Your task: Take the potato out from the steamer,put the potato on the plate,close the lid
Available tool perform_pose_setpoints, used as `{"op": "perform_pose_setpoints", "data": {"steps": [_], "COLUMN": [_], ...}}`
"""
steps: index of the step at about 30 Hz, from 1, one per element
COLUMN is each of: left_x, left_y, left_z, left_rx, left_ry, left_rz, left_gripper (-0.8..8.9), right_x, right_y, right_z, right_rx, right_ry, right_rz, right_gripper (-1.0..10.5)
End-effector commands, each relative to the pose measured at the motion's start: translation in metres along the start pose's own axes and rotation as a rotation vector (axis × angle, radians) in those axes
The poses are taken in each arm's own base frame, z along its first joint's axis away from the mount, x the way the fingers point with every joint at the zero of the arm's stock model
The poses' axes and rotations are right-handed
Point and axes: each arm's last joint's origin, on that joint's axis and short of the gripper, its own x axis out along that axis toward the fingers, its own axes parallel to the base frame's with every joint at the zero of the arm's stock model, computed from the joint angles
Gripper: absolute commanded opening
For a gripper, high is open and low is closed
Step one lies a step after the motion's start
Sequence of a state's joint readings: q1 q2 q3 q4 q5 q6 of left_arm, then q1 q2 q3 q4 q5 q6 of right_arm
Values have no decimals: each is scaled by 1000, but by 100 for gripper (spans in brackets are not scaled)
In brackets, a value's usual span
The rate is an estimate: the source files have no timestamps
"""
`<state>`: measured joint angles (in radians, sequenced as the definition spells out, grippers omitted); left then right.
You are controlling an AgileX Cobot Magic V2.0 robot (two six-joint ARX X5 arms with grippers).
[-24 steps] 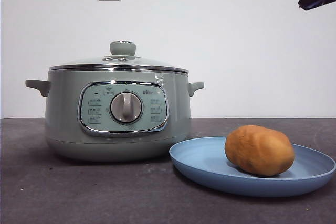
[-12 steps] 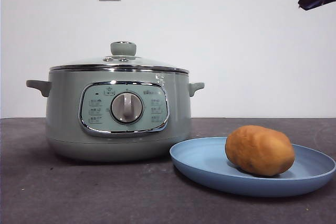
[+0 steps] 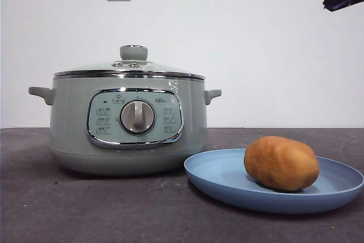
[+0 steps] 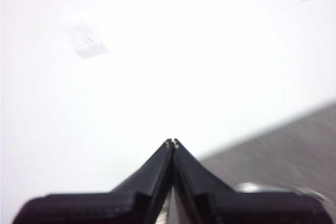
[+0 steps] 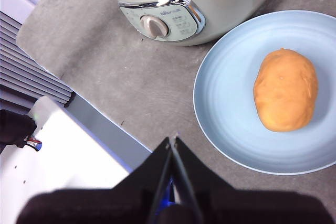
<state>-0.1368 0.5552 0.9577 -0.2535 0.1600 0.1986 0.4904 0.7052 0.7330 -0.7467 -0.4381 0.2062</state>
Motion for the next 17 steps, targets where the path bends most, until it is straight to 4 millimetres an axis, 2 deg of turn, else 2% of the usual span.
{"op": "perform_pose_setpoints", "data": {"steps": [1,10,17], "left_x": [-5,-21,-25], "left_y": [-3,-22,-32], "left_z": [-39,-137,-185], "left_rx": [27,-7,-64], "left_ry": [-25,53,129], "left_rz": [63,88,75], "left_gripper": [-3,-3,-3], "right_x": [-1,-1,-1], "right_y": [1,1,1], "right_z": [1,1,1], "right_rx": [-1,-2,-2], "right_ry": [-7,-7,-7], "right_rz": [3,3,3], "right_gripper": [0,1,1]}}
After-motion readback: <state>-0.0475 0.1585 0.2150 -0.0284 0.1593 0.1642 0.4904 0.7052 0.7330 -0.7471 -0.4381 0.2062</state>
